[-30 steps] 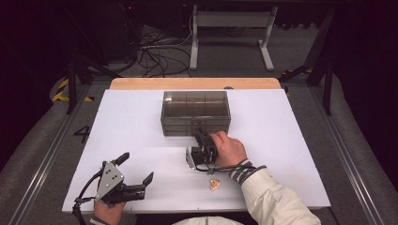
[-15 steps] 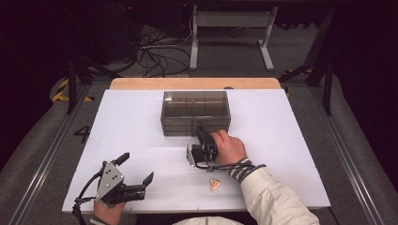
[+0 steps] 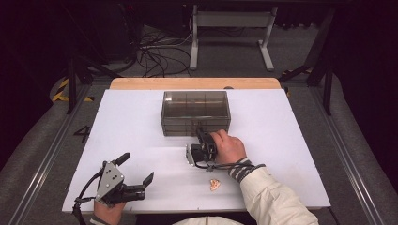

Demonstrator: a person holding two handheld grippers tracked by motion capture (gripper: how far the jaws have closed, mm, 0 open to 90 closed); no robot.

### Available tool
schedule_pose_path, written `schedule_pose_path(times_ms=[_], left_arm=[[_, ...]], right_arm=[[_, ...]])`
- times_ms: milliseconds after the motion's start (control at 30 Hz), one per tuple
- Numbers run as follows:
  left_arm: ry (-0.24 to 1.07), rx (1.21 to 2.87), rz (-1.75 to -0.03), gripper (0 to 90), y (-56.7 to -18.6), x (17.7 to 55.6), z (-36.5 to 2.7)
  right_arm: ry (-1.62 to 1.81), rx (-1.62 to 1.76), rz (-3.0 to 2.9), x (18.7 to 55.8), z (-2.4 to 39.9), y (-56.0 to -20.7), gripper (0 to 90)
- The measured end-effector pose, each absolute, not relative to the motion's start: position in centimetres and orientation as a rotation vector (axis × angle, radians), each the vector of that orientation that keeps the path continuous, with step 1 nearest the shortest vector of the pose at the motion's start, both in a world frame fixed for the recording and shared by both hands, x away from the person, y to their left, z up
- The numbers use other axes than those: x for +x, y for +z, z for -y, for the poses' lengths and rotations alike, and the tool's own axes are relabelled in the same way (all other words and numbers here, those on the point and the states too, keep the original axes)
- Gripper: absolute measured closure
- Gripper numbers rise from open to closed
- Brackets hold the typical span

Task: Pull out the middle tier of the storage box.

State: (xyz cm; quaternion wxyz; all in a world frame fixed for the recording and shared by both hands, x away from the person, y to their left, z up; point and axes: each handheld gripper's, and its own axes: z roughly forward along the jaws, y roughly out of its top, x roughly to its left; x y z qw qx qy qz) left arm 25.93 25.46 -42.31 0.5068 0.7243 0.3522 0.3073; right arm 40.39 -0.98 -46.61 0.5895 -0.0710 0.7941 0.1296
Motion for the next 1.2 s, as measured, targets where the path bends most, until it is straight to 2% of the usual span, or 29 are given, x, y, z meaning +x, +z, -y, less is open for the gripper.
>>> schedule_pose_path(times_ms=[1200], left_arm=[[0.732, 1.745, -0.848, 2.4, -42.34, 25.98, -25.52]], right_arm=[[0.306, -0.175, -1.830, 40.00, 1.22, -46.61, 80.8]])
